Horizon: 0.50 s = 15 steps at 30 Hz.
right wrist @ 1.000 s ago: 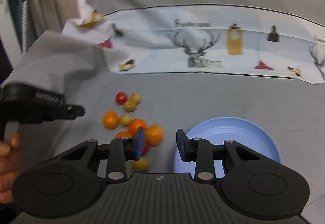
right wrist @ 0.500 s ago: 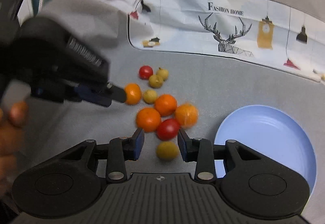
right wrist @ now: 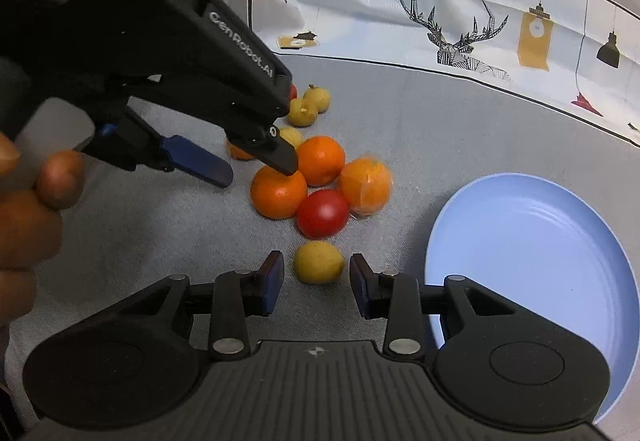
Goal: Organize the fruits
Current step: 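Move left gripper to the fruit pile and grasp an orange while right gripper approaches a yellow fruit, then close right gripper on the small yellow fruit while left gripper holds the orange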
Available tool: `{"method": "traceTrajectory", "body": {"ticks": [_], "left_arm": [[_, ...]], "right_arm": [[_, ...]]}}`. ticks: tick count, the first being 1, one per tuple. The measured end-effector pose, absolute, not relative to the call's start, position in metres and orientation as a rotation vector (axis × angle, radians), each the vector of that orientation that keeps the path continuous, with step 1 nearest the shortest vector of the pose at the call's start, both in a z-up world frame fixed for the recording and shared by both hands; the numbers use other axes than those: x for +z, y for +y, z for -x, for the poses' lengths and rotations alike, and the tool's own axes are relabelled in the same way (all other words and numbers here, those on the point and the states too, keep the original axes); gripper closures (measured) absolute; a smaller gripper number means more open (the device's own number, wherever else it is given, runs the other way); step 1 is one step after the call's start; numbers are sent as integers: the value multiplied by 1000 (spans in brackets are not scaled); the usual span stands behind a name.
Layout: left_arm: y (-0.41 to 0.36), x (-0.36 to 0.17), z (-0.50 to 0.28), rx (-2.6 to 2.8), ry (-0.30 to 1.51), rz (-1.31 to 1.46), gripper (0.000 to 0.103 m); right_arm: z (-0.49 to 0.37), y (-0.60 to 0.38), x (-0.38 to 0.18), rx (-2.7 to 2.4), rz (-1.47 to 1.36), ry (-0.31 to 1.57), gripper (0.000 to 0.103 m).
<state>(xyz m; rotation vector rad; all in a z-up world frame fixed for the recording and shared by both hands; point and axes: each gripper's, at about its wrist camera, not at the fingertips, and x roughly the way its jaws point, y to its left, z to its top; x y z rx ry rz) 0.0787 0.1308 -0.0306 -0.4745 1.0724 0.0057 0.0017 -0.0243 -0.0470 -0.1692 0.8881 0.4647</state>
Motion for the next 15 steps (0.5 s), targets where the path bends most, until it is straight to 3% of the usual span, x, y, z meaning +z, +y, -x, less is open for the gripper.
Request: {"method": "traceTrajectory", "body": {"ticks": [2,10,11,15], "left_arm": [[128,-33,-80,-3,1087,464,55],[116,-38,-83,-13,1107,405,56],[116,-38,-83,-8,1104,395,63],[118,-30,-77,12,1084,360,64]], "right_arm": [[-1,-24,-47,469,170,893,74],[2,-23,-41,495,167,866,75],[3,-23,-40,499,169,862,75],[6,-22,-38,510,168,853,75]]}}
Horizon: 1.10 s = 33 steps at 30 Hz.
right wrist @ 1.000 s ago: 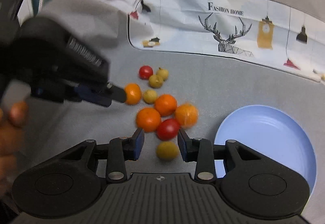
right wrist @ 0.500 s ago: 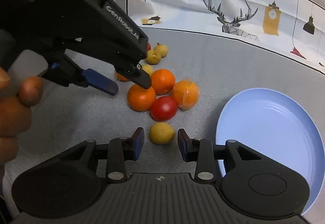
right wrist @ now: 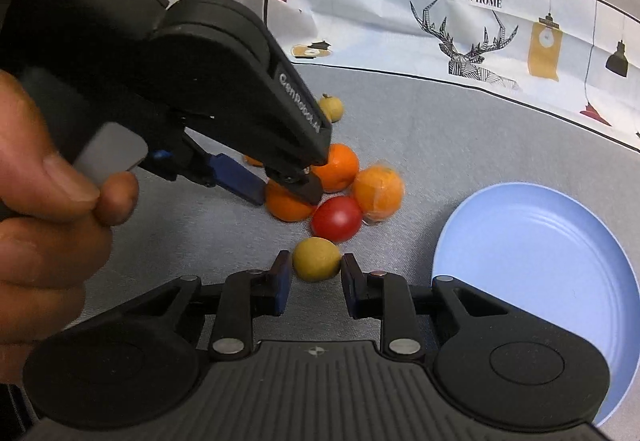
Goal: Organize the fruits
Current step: 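Close right gripper on the small yellow fruit while left gripper holds the orange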
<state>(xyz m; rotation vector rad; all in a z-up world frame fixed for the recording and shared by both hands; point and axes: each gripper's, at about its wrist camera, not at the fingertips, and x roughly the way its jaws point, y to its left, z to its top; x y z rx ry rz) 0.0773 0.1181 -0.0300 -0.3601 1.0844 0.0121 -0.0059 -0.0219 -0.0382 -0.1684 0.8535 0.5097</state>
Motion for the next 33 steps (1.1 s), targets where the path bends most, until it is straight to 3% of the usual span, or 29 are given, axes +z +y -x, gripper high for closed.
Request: {"method": "traceTrajectory", "body": {"ticks": [33], "left_arm": [[116,-32,-65,47,1136,195,63]], "right_arm": [[5,-25,-44,539,173,873,75]]}}
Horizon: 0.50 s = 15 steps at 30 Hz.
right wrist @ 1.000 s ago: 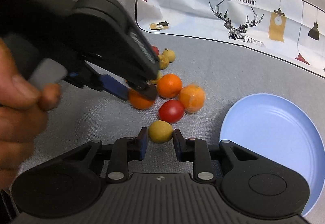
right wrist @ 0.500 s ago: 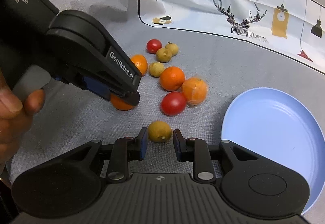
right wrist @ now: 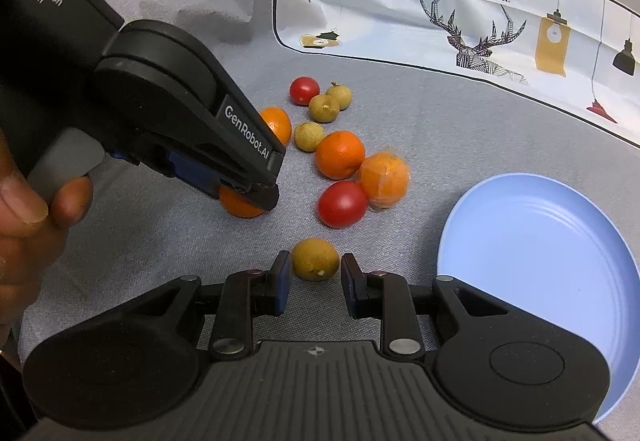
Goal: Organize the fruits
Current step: 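Close right gripper on the small yellow fruit while left gripper holds the orange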
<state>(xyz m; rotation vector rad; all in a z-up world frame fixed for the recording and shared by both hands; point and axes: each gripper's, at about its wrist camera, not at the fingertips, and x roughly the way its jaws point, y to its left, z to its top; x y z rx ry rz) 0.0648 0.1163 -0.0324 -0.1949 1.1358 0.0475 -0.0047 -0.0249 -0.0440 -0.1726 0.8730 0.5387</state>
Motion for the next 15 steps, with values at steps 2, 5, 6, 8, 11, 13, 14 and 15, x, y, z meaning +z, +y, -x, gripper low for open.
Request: {"method": "traceTrajectory", "body": {"ticks": [2,5,6,8,11,13,14,15], "left_arm": [[116,-33,-65,46,1139,190,63],[114,-33,-65,46,1138,183,63],[114,-33,-65,46,1138,182,63],[114,-33,-65,46,1139,179,63],[112,-33,-65,46,1139,162,63],[111,-33,-65,43,1138,157,63],[111,-33,-65,40,1139,159,63],[111,-33,-65,38,1140,161,63]], "right_arm": [[4,-25,-44,537,169,872,75],[4,-25,-44,539,170,873,75],[4,-25,-44,539,170,873,75],[4,-24,-44,537,168,873,75],[4,-24,-44,534,167,872,76],[4,-24,-44,533,167,867,79],[5,-24,-43,530,168,865,79],[5,-24,-43,529,168,865,80]]}}
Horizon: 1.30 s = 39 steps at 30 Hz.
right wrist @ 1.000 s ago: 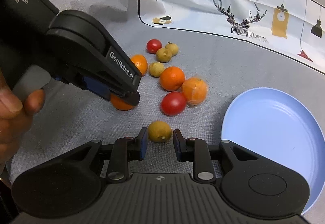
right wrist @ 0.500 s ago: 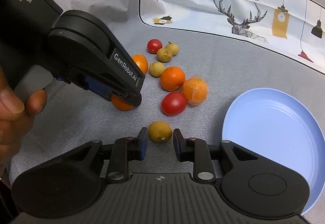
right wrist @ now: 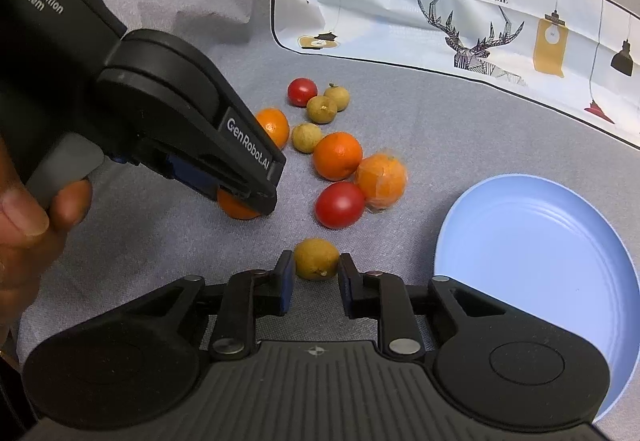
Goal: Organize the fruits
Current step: 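Close right gripper on the small yellow fruit while left gripper holds the orange, then carry both fruits over the blue plate and open both grippers to drop them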
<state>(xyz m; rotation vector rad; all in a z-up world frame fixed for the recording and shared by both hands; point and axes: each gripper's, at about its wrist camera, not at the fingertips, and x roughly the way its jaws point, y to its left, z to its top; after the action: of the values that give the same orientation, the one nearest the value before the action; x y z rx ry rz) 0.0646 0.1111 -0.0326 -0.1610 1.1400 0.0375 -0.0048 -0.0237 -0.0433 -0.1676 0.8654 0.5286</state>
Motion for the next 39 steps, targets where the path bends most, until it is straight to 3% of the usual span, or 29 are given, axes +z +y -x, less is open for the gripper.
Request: {"method": "traceTrajectory", "body": {"ticks": [4,9,12,14,16,18,26,27,28,39], "left_arm": [[110,-30,-64,32,1134,159,63],[110,-28,-62,32,1131,160,63],[111,-28,-61,33,1130,165,63],[113,-27,-61,36,1127,171,63],[114,-28,-61,39,1126,177,63],[116,-28,-61,41,1126,183,63],[119,-29,-60,37,1131,192,63],[119,-28,-61,36,1129,194,63],[119,-28,-61,33,1128,195,63],[113,-16,-57,29,1096,185,63]], "right_arm": [[6,-25,-40,525,163,858,91],[7,-27,-44,513,175,878,94],[7,-29,-44,499,162,884,93],[7,-29,-42,515,151,873,86],[8,-28,-41,511,159,859,69],[6,-29,-42,510,147,861,64],[-3,-18,-50,547,141,881,64],[-3,-16,-51,550,151,886,65],[-2,-14,-52,547,161,881,73],[7,-37,-17,535,157,798,73]]}}
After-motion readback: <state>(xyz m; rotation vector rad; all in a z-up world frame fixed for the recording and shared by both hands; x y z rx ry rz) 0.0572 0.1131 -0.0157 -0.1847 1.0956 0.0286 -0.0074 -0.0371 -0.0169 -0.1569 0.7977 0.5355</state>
